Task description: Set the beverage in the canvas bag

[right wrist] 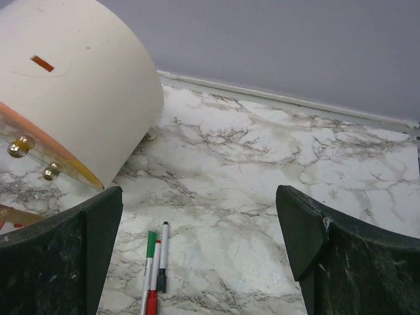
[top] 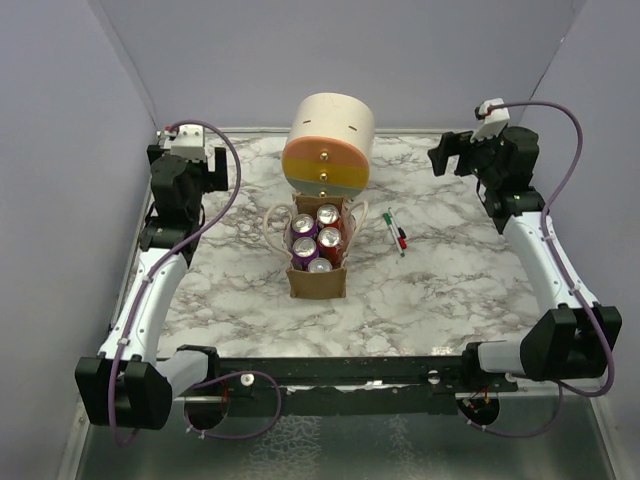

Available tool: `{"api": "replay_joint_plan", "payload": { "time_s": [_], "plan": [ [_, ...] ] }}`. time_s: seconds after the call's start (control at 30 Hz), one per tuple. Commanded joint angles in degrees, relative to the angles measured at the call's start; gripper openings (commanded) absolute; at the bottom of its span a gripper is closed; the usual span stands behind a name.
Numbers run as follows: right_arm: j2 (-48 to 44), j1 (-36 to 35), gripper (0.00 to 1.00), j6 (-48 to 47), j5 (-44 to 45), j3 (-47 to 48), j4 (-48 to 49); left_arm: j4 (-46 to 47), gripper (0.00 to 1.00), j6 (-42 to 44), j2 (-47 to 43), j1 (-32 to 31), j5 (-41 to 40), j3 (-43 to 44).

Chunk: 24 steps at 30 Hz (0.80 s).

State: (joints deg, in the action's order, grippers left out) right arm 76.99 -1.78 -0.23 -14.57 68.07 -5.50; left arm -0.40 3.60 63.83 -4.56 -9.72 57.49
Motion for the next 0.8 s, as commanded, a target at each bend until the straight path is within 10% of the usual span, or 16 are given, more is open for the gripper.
{"api": "replay_joint_plan", "payload": {
  "time_s": [0.0, 0.77],
  "plan": [
    [-4.42, 0.2, 1.0, 0.25, 1.41, -3.17, 2.97, 2.92, 0.99, -1.32, -2.17, 0.4, -4.68, -0.52],
    [-26.7, 0.2, 0.99, -9.29, -2.47, -10.72, -11.44, -9.45, 0.99, 1.03, -16.17, 0.37, 8.71, -3.34]
  ]
}}
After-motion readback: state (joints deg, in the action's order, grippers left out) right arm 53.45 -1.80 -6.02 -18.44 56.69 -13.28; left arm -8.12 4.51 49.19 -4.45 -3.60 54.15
